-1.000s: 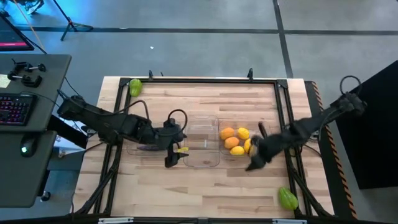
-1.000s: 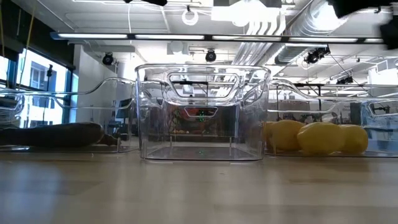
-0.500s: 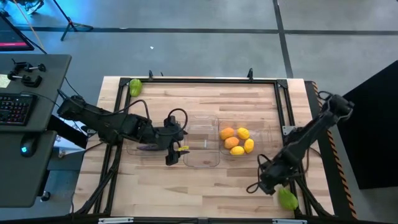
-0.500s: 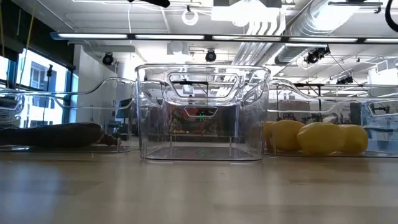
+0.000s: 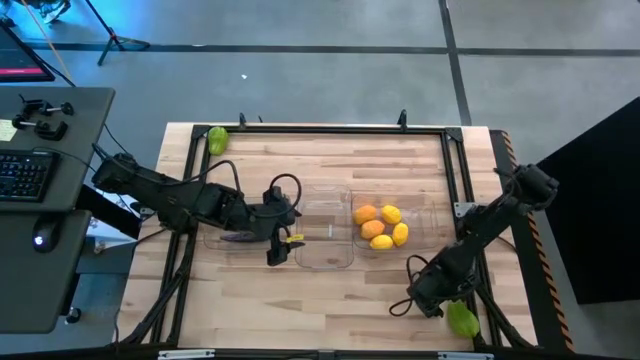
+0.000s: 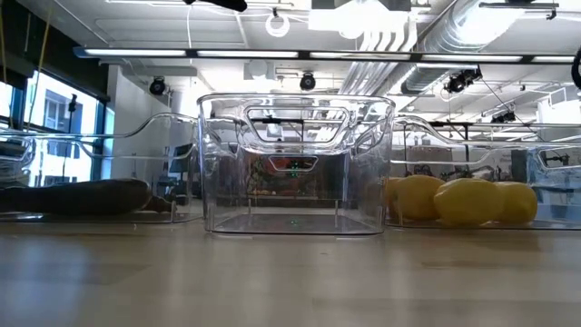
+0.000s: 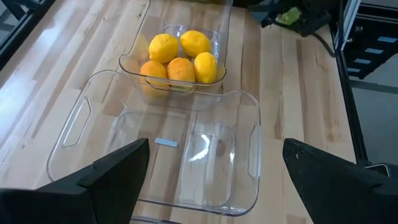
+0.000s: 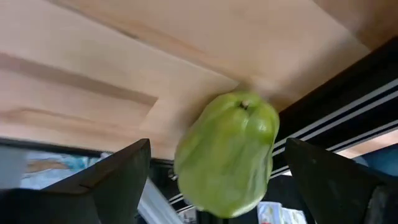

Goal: Sort produce into baskets
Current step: Put the chayote into the middle transparent bin

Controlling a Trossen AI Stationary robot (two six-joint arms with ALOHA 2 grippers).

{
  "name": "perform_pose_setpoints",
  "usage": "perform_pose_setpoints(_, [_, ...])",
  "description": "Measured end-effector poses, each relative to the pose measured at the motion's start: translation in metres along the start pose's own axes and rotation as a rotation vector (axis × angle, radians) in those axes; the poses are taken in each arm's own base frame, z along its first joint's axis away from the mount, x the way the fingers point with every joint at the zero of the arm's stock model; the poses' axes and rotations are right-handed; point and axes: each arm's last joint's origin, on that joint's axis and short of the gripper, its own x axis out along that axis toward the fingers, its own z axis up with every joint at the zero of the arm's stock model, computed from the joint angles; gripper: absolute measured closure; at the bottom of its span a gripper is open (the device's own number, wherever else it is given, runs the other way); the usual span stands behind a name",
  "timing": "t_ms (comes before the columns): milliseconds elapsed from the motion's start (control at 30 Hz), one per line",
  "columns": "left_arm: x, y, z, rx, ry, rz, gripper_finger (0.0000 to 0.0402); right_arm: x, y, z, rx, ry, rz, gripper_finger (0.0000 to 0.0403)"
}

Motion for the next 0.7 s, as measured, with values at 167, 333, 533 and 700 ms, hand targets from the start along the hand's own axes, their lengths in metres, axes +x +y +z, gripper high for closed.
perform_pose_setpoints(167, [0.000, 0.000, 0.000, 0.002, 0.000, 0.000, 0.0045, 0.009, 0.002, 0.003, -0.005, 0.015, -0.039, 0.0041])
perform_pose_setpoints(333, [0.000, 0.000, 0.000, 0.015, 0.000, 0.000, 0.0045, 0.021, 0.003, 0.000, -0.009, 0.009, -0.076, 0.0041])
perform_pose_setpoints(533, [0.000, 0.001, 0.000, 0.021, -0.011, 0.031, 0.0045, 0.029, 0.003, 0.000, -0.018, 0.010, -0.099, 0.0041])
perform_pose_setpoints(700, [0.000, 0.001, 0.001, 0.051, -0.017, 0.050, 0.0045, 0.030, 0.007, -0.002, -0.037, 0.036, -0.068, 0.0055])
